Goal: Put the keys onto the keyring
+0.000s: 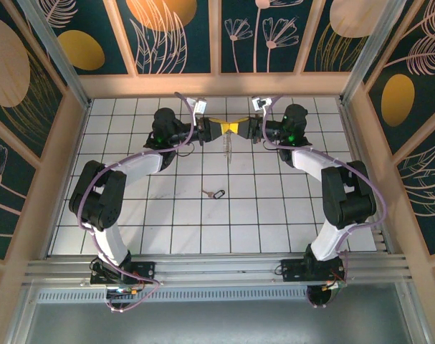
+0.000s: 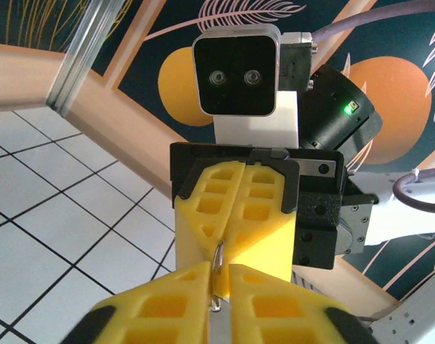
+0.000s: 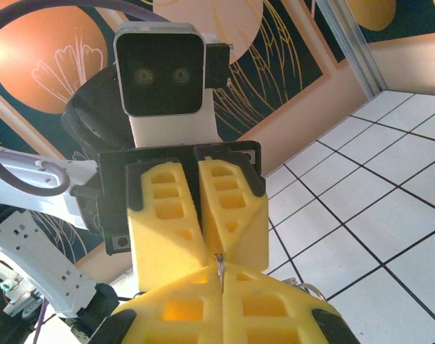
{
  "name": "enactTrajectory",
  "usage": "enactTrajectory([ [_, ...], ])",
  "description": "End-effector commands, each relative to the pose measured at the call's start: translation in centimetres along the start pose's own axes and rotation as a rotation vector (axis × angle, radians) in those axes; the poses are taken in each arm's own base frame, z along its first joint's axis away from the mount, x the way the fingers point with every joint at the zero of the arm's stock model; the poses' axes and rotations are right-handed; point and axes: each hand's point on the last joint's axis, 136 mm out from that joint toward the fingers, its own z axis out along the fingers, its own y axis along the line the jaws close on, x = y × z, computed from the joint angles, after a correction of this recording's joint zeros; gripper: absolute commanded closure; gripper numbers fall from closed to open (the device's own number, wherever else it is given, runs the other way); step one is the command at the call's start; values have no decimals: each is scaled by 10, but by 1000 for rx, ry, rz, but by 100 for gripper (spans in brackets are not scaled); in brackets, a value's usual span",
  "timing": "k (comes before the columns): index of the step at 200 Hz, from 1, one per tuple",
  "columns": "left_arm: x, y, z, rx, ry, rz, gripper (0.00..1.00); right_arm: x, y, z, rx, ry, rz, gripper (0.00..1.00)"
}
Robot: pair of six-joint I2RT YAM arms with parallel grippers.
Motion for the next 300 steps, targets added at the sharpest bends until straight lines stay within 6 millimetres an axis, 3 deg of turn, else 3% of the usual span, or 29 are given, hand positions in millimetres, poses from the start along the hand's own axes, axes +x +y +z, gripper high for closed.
enactTrajectory([
  [1,4,-13,4,62,20,38,98,-13,3,5,-18,-19,-54,100],
  [53,4,-10,3,36,15,47,100,-15,-1,6,-8,-26,-42,100],
  [110,4,-3,1,-10,6,56,100,-16,-3,4,8,-37,-37,82],
  [181,6,3,1,-31,-2,53,100,-15,-6,-4,28,-46,-27,78],
  [267,3,5,2,-34,-12,43,100,-6,-8,-8,19,-28,-14,79],
  [300,2,4,2,-34,-16,43,100,2,-10,-10,22,-19,-4,87],
])
